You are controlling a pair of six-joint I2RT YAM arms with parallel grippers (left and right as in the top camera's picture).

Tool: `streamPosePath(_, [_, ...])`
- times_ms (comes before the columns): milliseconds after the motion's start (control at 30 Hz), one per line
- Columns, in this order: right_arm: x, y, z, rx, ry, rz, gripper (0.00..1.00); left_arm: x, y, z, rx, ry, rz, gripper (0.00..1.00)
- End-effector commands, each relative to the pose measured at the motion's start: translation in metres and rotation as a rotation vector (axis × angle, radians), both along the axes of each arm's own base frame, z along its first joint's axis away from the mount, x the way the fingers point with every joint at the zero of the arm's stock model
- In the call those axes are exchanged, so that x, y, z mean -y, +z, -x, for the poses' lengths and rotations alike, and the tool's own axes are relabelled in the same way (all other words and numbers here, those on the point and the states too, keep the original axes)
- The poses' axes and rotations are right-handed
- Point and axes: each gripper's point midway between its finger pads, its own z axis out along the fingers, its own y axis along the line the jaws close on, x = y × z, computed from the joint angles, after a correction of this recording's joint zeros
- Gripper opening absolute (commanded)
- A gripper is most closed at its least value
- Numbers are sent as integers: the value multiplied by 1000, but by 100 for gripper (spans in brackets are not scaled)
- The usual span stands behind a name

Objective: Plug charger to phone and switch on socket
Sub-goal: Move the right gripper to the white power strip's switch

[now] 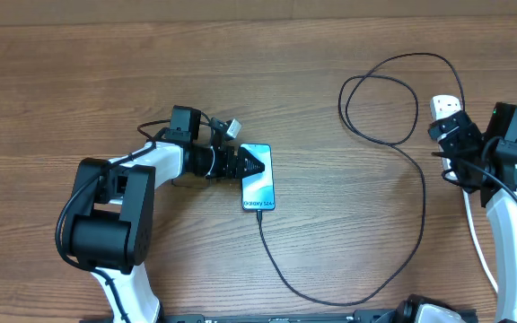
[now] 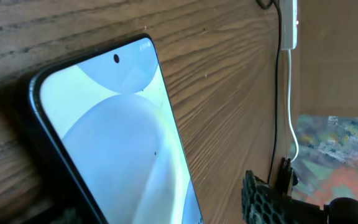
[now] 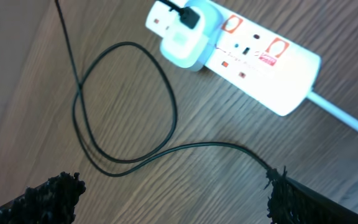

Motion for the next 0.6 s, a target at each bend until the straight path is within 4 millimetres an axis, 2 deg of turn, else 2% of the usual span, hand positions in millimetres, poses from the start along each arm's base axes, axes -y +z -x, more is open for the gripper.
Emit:
streamPosePath(0, [20, 19, -4, 22, -46, 64, 99, -19, -28, -6, -15, 71, -164, 73])
streamPosePath(100, [31, 25, -7, 13, -72, 62, 99, -23, -32, -7, -14, 83, -200, 87])
streamPosePath(267, [43, 20, -19, -64, -85, 39, 100, -30, -38, -7, -20, 98, -252, 94])
streamPosePath(400, [49, 3, -33, -186, -80, 0, 100, -32, -40, -6, -29, 100, -264, 97])
streamPosePath(433, [51, -1, -37, -207, -79, -7, 95, -32, -40, -6, -29, 100, -264, 100])
streamPosePath(567, [56, -14, -48, -276, -81, -31, 57, -33, -42, -3, -43, 100, -276, 100])
